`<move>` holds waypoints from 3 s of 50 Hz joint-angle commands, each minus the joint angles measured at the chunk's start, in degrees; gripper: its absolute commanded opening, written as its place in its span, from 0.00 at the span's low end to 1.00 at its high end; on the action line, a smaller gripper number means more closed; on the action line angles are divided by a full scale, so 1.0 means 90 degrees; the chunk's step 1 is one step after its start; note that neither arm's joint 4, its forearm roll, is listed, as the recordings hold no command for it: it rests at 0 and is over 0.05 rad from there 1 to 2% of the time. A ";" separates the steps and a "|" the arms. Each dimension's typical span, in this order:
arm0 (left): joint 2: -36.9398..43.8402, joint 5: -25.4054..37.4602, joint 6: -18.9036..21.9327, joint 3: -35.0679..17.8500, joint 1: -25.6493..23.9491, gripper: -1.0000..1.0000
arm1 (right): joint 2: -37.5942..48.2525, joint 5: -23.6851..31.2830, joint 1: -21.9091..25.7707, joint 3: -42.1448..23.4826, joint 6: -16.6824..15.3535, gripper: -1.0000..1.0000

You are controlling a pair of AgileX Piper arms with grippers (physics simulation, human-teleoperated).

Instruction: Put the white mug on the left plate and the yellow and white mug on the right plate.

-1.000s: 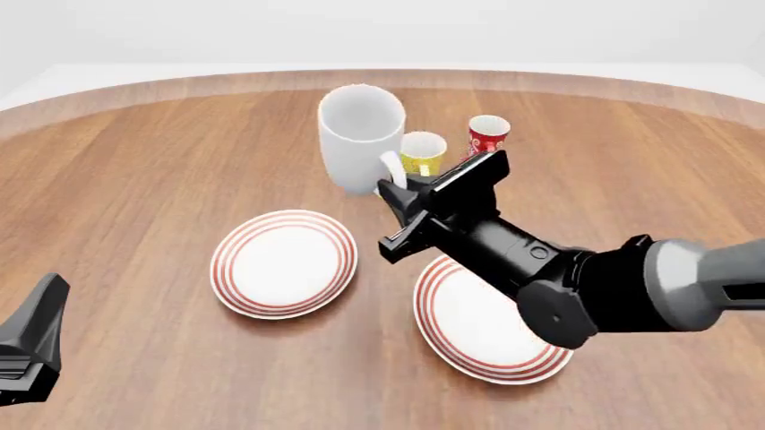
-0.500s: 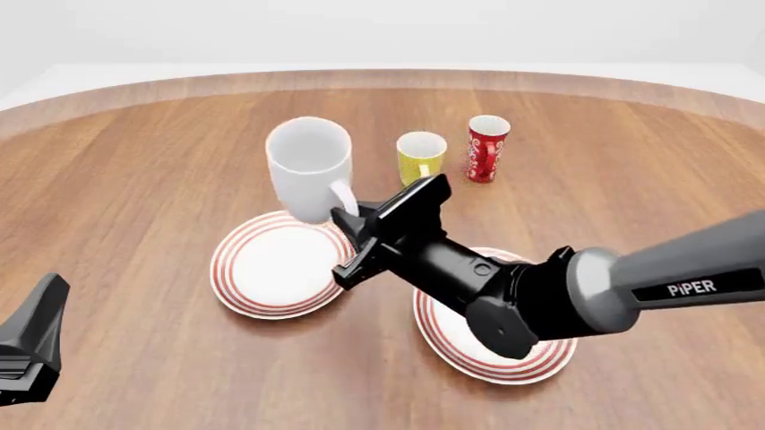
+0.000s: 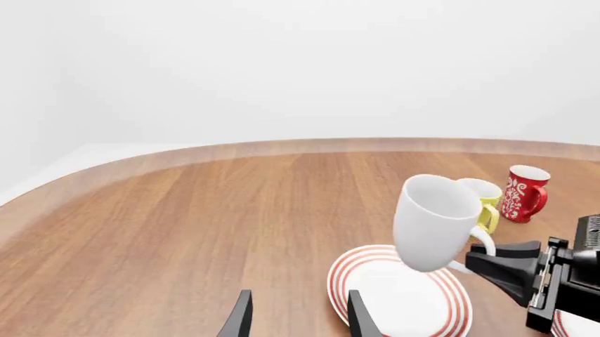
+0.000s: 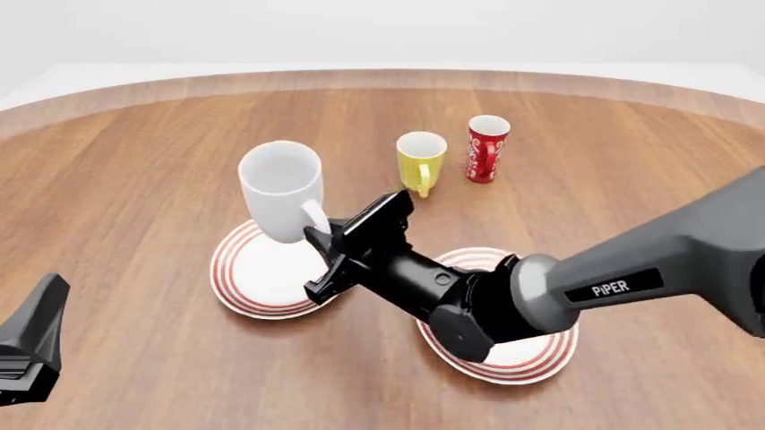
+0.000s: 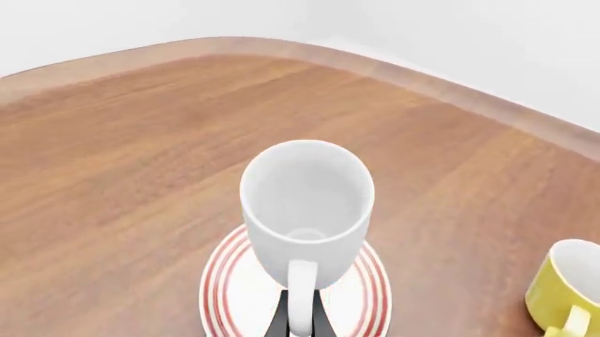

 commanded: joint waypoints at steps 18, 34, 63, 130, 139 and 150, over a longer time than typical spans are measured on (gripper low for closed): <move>0.0000 0.0000 0.0000 0.0000 0.0000 1.00 | 0.0680 0.0242 0.0057 -0.0546 0.0245 0.00; 0.0000 0.0000 0.0000 0.0000 0.0000 1.00 | 0.0958 0.0362 0.0069 -0.0691 0.0386 0.00; 0.0000 0.0000 0.0000 0.0000 0.0000 1.00 | 0.1200 0.0488 0.0026 -0.0844 0.0521 0.00; 0.0000 0.0000 0.0000 0.0000 0.0000 1.00 | -0.0157 0.0088 -0.0453 0.0480 0.0502 1.00; 0.0000 0.0000 0.0000 0.0000 0.0000 1.00 | -0.0442 0.0021 -0.0607 0.0722 0.0437 1.00; 0.0000 0.0000 0.0000 0.0000 0.0000 1.00 | -0.0687 -0.0061 -0.0882 0.0924 0.0212 1.00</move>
